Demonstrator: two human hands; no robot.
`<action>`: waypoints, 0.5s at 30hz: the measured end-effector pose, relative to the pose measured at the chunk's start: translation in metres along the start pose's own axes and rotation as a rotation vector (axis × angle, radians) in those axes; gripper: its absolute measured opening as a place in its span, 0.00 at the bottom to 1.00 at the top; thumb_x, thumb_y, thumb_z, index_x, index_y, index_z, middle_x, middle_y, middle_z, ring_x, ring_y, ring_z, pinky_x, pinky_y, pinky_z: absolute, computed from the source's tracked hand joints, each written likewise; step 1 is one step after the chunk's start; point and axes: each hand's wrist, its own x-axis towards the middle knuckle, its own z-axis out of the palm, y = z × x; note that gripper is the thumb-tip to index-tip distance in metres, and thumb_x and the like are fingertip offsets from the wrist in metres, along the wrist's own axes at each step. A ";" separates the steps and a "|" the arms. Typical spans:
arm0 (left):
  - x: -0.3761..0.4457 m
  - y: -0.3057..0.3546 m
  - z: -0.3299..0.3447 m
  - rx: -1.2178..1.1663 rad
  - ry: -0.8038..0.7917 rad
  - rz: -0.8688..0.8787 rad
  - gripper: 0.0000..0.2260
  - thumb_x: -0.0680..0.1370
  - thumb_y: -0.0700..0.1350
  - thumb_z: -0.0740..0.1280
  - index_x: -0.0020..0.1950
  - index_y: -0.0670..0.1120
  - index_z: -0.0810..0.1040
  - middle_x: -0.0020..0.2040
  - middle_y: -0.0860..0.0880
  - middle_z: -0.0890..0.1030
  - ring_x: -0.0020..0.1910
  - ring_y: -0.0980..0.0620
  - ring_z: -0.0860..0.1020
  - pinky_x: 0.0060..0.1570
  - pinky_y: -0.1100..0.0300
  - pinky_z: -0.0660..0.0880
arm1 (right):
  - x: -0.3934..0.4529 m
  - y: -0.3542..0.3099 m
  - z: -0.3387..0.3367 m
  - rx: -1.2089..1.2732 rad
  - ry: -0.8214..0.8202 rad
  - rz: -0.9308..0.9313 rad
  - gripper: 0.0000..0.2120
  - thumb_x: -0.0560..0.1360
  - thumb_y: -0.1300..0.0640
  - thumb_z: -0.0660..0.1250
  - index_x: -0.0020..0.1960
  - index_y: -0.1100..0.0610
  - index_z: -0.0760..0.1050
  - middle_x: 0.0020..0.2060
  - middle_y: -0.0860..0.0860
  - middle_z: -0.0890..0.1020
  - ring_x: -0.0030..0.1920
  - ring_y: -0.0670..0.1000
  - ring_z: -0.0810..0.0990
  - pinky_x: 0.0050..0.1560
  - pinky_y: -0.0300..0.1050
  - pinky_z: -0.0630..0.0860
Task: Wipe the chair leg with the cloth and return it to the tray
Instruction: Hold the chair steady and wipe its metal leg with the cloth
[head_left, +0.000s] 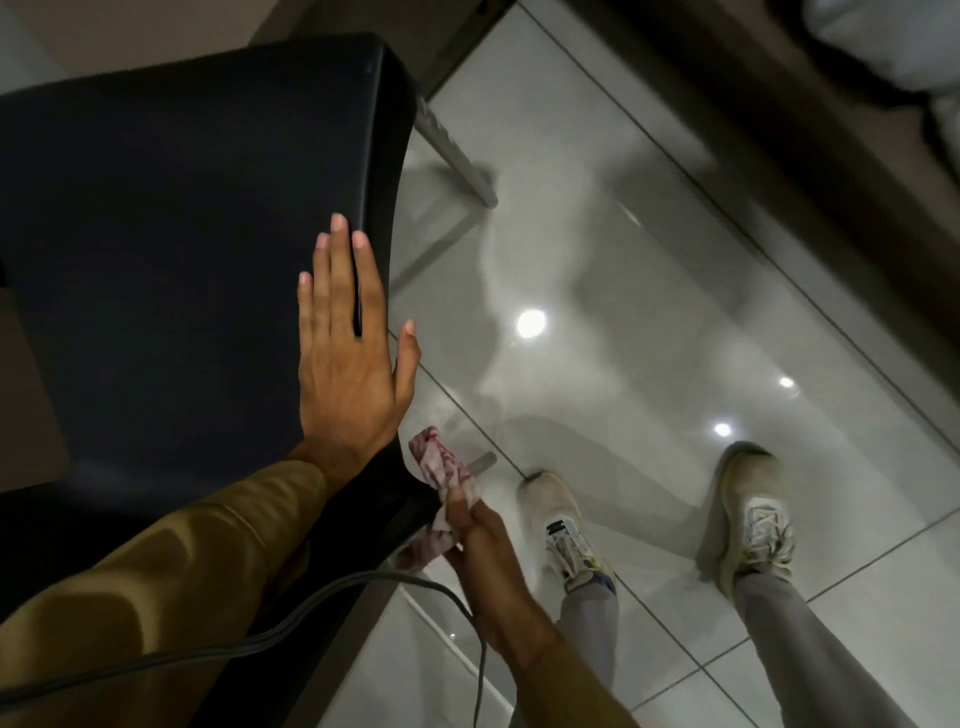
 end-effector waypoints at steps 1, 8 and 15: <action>0.000 0.000 0.000 0.000 -0.001 0.000 0.35 0.87 0.51 0.58 0.88 0.39 0.47 0.89 0.38 0.49 0.90 0.40 0.50 0.88 0.41 0.51 | -0.002 0.001 0.001 -0.018 0.006 -0.004 0.21 0.85 0.45 0.61 0.73 0.52 0.77 0.66 0.51 0.85 0.68 0.51 0.83 0.72 0.52 0.77; 0.000 -0.001 0.004 0.007 0.018 0.005 0.34 0.88 0.52 0.58 0.88 0.38 0.48 0.89 0.37 0.50 0.89 0.39 0.51 0.88 0.41 0.52 | 0.049 -0.003 -0.012 -0.084 0.089 0.028 0.22 0.88 0.52 0.53 0.70 0.67 0.75 0.58 0.76 0.81 0.54 0.70 0.82 0.63 0.67 0.79; 0.000 -0.002 0.006 0.002 0.020 0.010 0.34 0.88 0.52 0.57 0.88 0.38 0.48 0.89 0.38 0.49 0.90 0.40 0.49 0.88 0.41 0.51 | 0.121 -0.007 -0.041 -0.190 0.076 0.142 0.26 0.88 0.47 0.55 0.72 0.67 0.74 0.51 0.69 0.81 0.40 0.60 0.80 0.53 0.61 0.80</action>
